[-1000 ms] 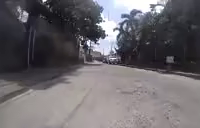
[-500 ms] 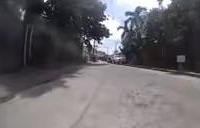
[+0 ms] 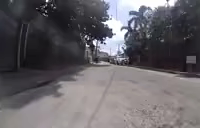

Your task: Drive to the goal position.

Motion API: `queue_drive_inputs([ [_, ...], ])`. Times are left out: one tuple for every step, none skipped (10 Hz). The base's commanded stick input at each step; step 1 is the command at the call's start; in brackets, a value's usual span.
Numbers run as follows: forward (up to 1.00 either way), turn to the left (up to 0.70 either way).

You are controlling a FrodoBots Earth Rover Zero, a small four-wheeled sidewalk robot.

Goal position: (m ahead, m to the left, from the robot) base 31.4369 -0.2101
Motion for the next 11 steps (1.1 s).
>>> queue_drive_inputs([
  [1.00, 0.00],
  [1.00, 0.00],
  [1.00, 0.00],
  [1.00, 0.00],
  [1.00, 0.00],
  [1.00, 0.00],
  [1.00, 0.00],
  [1.00, 0.00],
  [1.00, 0.00],
  [1.00, 0.00],
  [1.00, 0.00],
])
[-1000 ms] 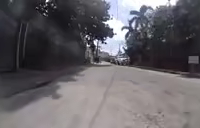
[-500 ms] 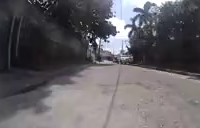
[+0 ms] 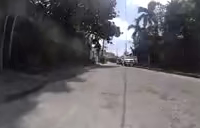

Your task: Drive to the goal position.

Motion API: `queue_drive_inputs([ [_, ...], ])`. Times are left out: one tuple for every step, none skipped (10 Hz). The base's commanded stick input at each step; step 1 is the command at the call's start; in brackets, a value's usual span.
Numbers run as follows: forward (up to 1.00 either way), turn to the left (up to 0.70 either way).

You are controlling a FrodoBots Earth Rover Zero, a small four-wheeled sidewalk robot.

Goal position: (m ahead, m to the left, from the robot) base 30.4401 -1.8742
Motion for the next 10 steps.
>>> queue_drive_inputs([
  [1.00, 0.00],
  [1.00, 0.00],
  [1.00, 0.00],
  [1.00, 0.00],
  [1.00, 0.00],
  [1.00, 0.00],
  [1.00, 0.00],
  [1.00, 0.00],
  [1.00, 0.00],
  [1.00, 0.00],
])
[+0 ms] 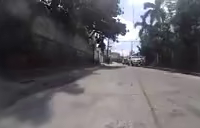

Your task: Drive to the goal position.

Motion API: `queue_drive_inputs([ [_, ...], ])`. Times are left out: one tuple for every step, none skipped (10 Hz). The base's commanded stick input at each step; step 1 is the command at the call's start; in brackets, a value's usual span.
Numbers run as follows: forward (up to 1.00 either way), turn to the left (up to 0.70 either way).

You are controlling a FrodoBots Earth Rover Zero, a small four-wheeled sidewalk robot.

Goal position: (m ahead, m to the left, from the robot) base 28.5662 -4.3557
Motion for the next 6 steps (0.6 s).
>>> queue_drive_inputs([
  [1.00, 0.00],
  [1.00, 0.00],
  [1.00, 0.00],
  [1.00, 0.00],
  [1.00, 0.00],
  [1.00, 0.00],
])
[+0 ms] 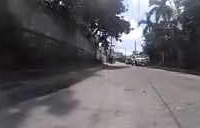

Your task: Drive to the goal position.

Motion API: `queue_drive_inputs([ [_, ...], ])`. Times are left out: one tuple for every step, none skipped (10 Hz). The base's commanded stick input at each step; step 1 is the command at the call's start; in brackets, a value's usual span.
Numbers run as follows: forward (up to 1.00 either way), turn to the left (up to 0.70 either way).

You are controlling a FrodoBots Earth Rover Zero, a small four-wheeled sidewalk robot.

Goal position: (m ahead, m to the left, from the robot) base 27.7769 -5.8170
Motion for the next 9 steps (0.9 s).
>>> queue_drive_inputs([
  [1.00, 0.00],
  [1.00, 0.00],
  [1.00, 0.00],
  [1.00, 0.00],
  [1.00, 0.00],
  [1.00, 0.00],
  [1.00, 0.00],
  [1.00, 0.00],
  [1.00, 0.00],
])
